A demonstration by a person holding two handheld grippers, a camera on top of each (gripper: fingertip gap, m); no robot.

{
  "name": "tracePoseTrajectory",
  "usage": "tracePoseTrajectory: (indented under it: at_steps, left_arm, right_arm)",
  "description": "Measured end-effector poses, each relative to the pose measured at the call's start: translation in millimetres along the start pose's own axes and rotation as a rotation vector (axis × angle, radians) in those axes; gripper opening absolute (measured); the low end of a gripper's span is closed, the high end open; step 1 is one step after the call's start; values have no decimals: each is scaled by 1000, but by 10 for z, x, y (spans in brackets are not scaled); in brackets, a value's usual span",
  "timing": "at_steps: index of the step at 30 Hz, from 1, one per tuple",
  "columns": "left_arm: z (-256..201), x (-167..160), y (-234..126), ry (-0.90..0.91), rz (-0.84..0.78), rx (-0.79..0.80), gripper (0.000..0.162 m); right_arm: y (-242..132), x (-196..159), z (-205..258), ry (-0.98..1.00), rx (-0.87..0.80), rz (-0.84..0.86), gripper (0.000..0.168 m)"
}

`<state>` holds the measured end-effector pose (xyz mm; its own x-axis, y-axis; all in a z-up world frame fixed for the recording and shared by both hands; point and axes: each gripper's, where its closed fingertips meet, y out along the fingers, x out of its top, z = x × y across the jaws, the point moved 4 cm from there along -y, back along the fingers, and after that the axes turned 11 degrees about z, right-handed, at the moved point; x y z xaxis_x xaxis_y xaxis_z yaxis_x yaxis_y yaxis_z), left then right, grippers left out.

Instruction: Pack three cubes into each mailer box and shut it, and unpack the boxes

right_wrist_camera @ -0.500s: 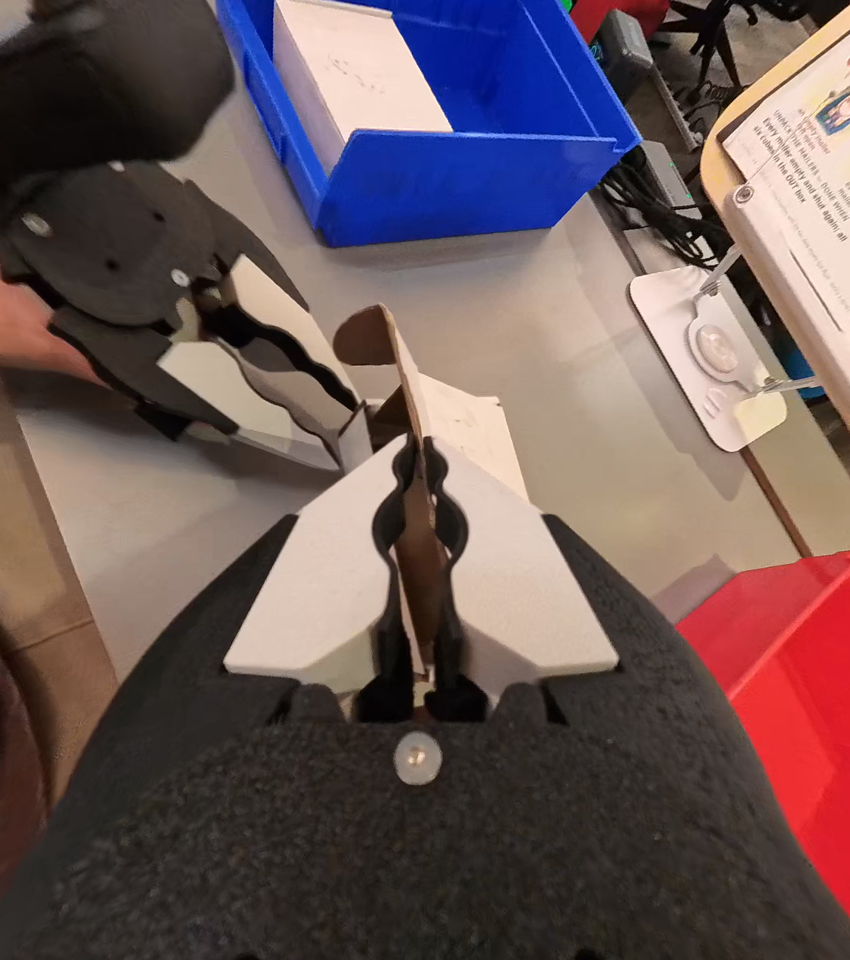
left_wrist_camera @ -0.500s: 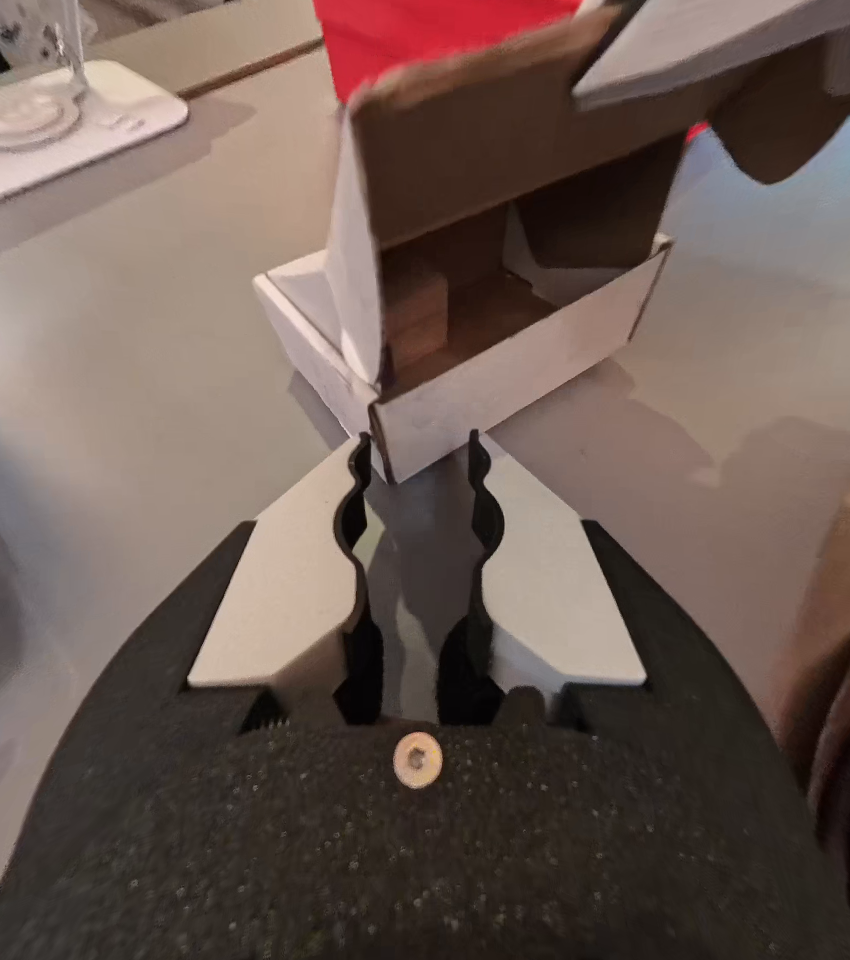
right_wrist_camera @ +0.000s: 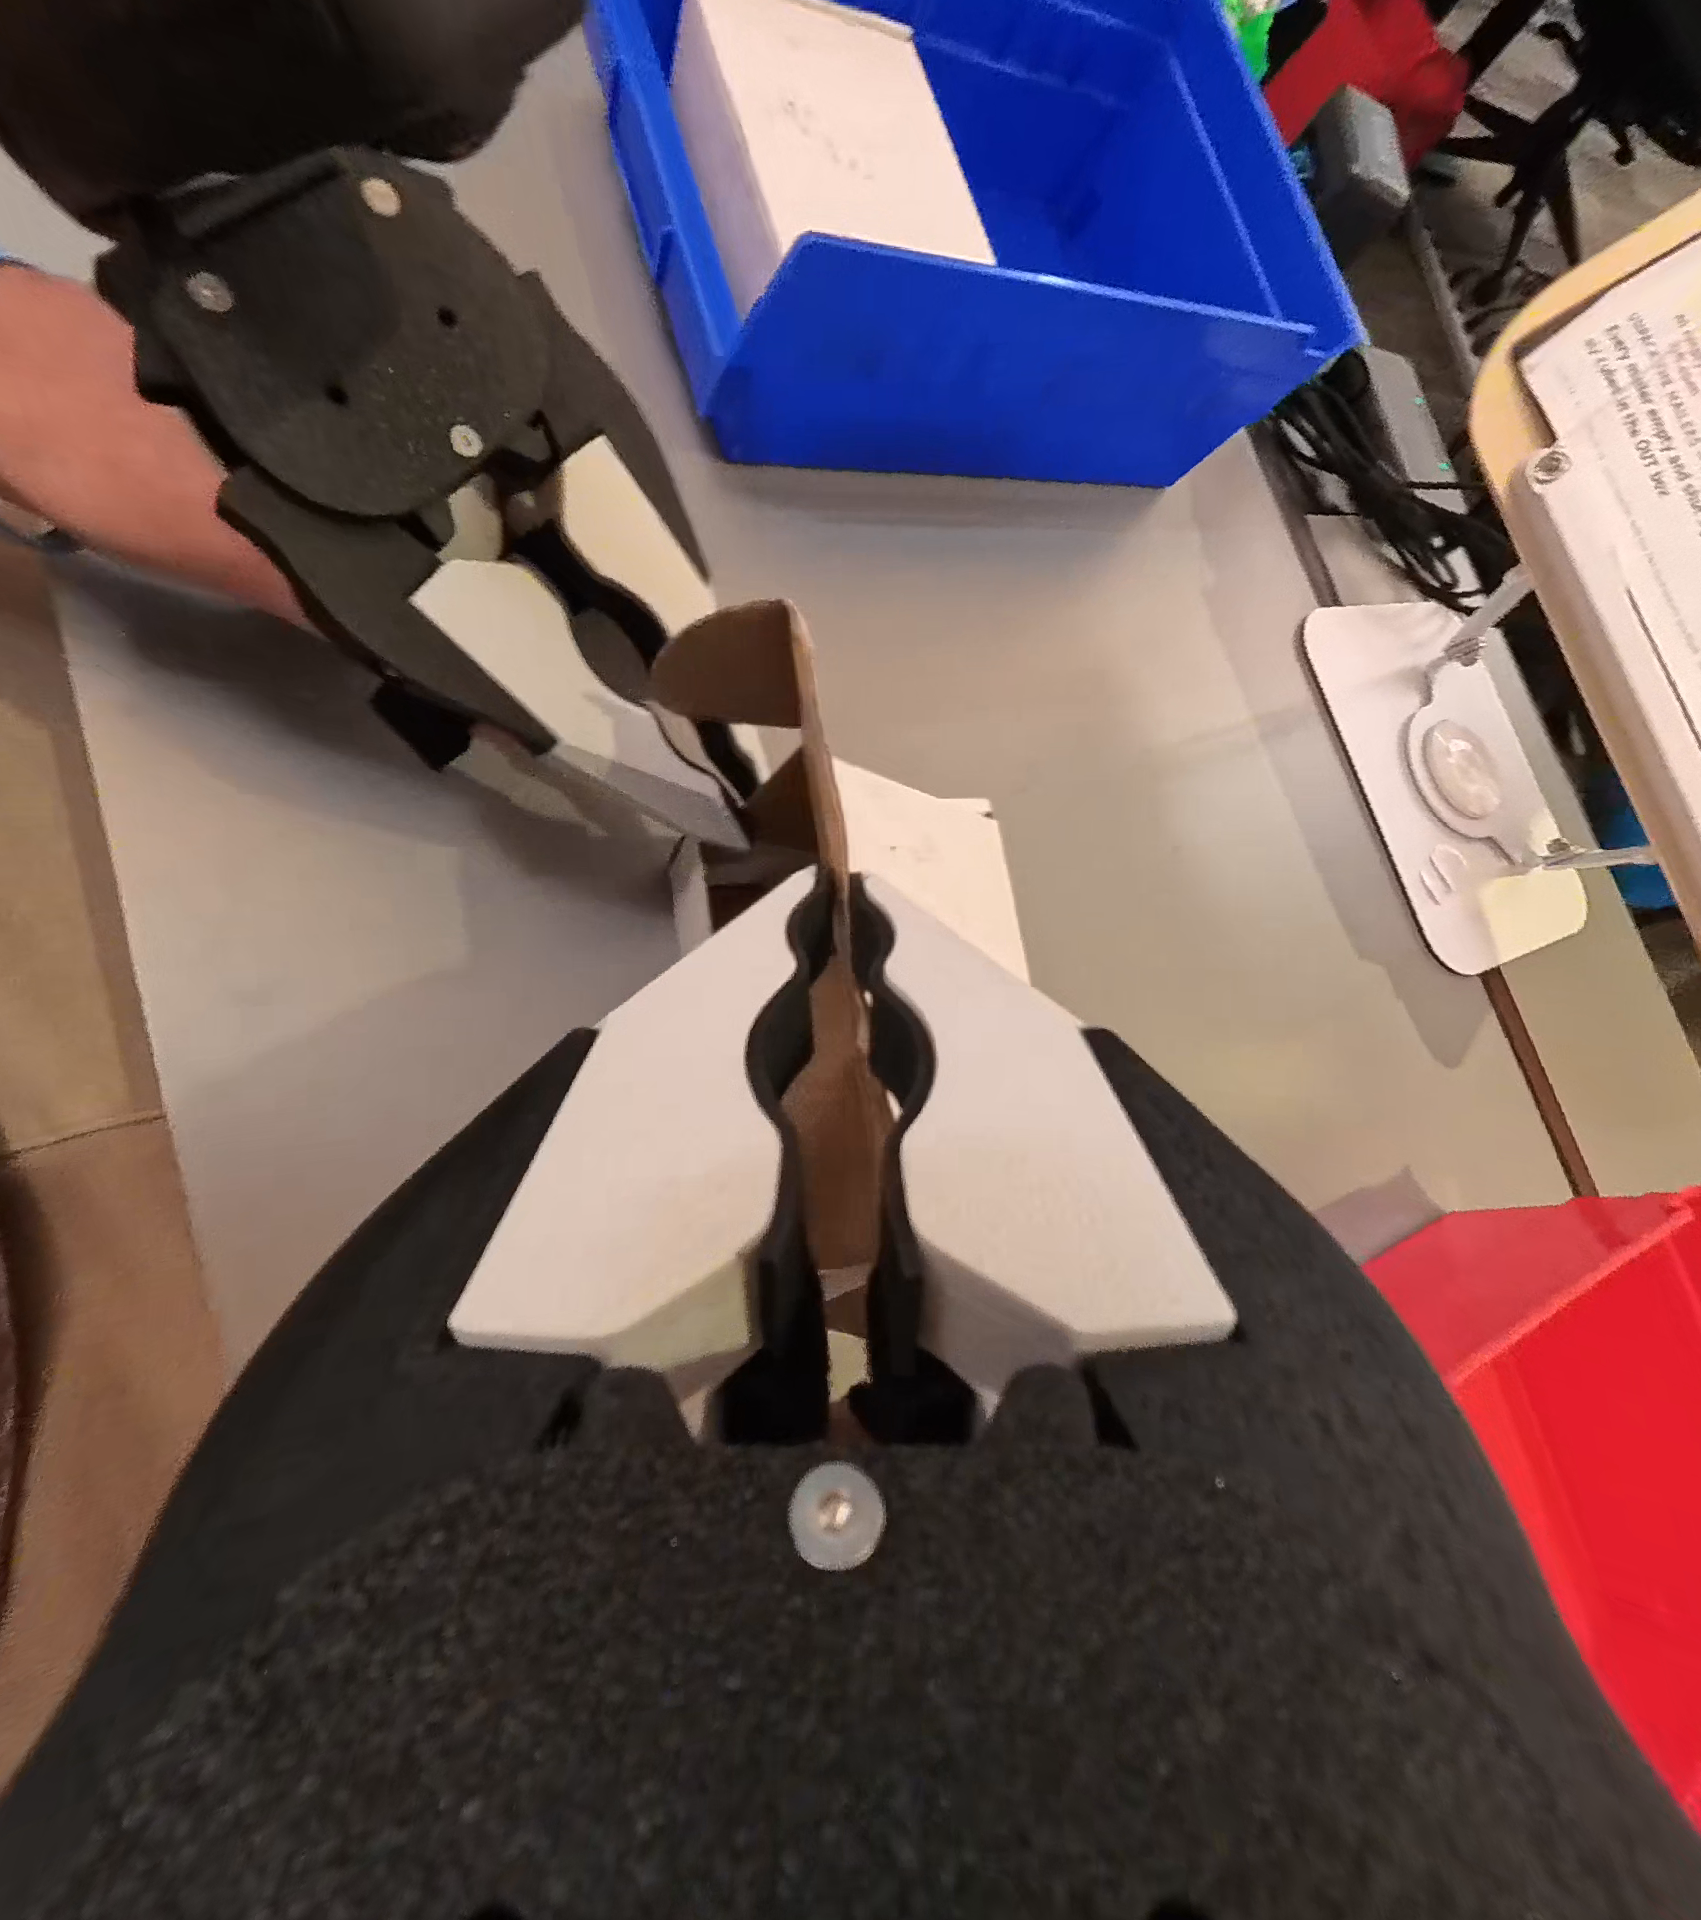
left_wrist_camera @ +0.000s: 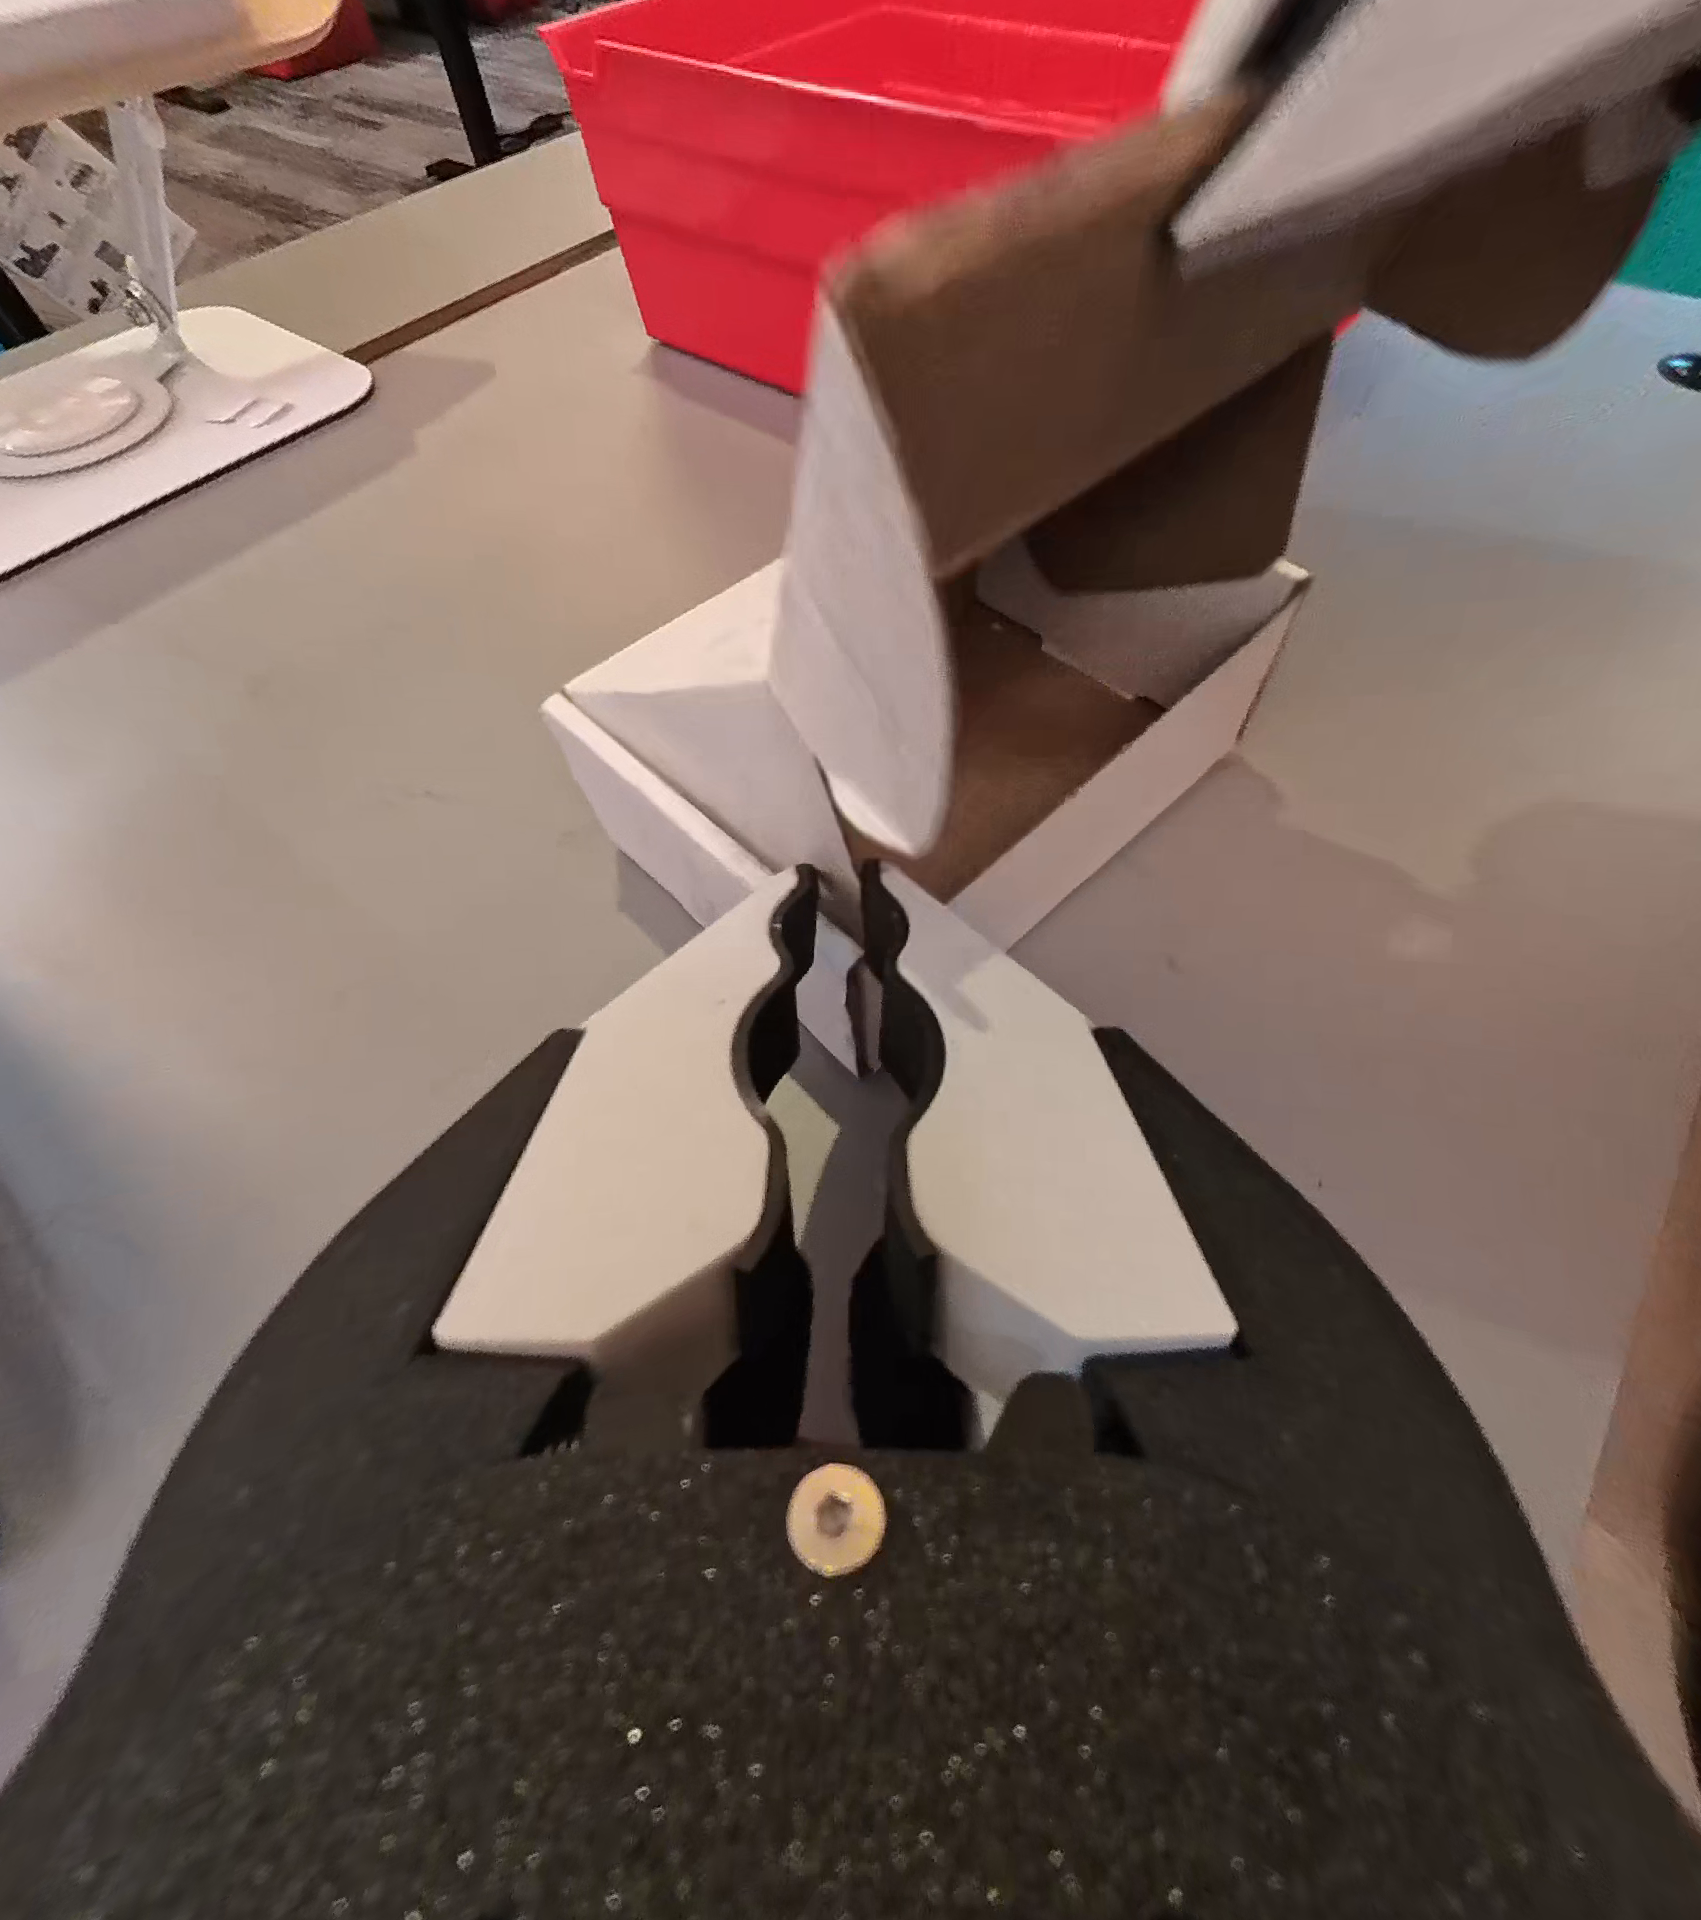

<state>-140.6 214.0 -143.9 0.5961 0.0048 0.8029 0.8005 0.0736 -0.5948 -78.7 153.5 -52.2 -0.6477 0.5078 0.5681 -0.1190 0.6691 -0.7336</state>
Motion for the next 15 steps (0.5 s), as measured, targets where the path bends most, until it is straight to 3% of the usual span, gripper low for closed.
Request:
tracePoseTrajectory:
  at_steps: [1,6,11,15]
  left_arm:
    - [-9,-2,3,8,2,6,3]
    - [-93,-28,45,29,13,0,0]
    - [-85,-17,55,36,25,10,0]
    - [-83,-16,57,21,30,10,0]
  right_arm:
    - [-13,3,-59,11,-12,-15,2]
    - [-154,132,-580,14,-160,-79,2]
    - [127,72,-1091,-98,-259,125,2]
    - [565,-20,-1347,-134,-217,283,2]
